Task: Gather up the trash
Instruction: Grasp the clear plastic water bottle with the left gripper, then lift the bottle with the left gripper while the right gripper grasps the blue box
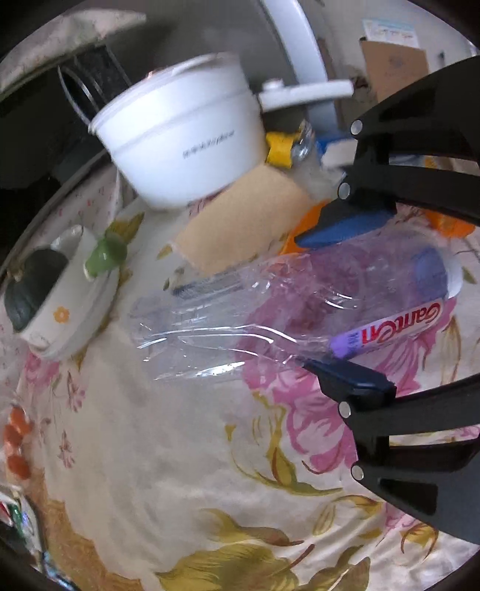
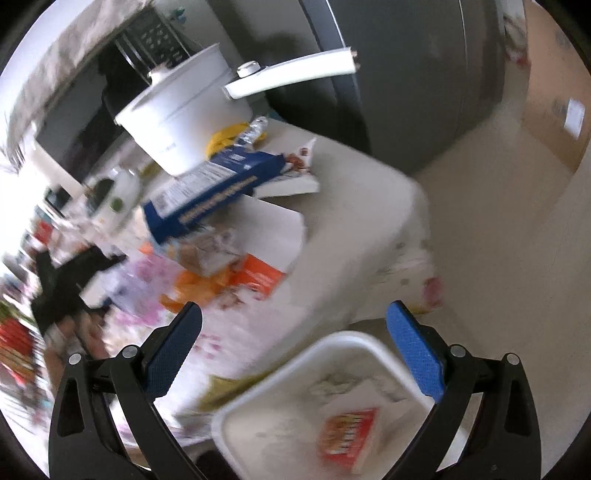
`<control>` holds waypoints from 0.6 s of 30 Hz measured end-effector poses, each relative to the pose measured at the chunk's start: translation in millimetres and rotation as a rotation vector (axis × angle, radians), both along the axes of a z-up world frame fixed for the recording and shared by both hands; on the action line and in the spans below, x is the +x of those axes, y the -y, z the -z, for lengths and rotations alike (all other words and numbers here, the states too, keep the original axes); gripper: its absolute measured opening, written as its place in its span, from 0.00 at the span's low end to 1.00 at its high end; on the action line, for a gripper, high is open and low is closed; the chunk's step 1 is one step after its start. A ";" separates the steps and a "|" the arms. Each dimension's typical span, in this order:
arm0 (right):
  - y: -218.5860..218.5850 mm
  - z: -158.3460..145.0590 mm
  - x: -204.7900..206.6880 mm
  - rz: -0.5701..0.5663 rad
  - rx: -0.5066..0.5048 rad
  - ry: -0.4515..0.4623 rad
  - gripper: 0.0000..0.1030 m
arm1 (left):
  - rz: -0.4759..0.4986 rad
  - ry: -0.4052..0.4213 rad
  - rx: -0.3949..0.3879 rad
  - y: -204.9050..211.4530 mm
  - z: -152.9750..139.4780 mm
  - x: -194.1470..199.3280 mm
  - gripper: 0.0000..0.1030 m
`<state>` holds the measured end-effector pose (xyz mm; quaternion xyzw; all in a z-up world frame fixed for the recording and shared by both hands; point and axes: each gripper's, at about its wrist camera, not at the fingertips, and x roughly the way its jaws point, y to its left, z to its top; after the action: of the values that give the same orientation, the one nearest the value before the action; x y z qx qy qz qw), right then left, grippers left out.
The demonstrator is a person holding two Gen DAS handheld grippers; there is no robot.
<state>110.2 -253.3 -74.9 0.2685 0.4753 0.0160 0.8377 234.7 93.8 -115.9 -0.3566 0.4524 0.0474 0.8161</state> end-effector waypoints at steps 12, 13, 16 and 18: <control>-5.7 8.2 90.6 0.036 0.473 -0.020 0.91 | 0.139 0.265 0.054 -7.1 -85.3 -60.2 0.50; -6.5 11.1 95.0 0.039 0.484 -0.029 0.90 | 0.141 0.273 0.055 -9.9 -88.8 -63.8 0.49; -10.0 25.4 107.2 0.051 0.510 -0.065 0.88 | 0.148 0.295 0.033 -20.4 -97.6 -73.5 0.49; -14.0 34.4 115.5 0.056 0.557 -0.079 0.86 | 0.156 0.306 0.045 -23.0 -101.1 -75.5 0.49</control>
<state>225.7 -239.3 -109.3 0.5018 0.4771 0.1124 0.7127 159.2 116.9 -14.8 -0.3050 0.3477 -0.0607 0.8845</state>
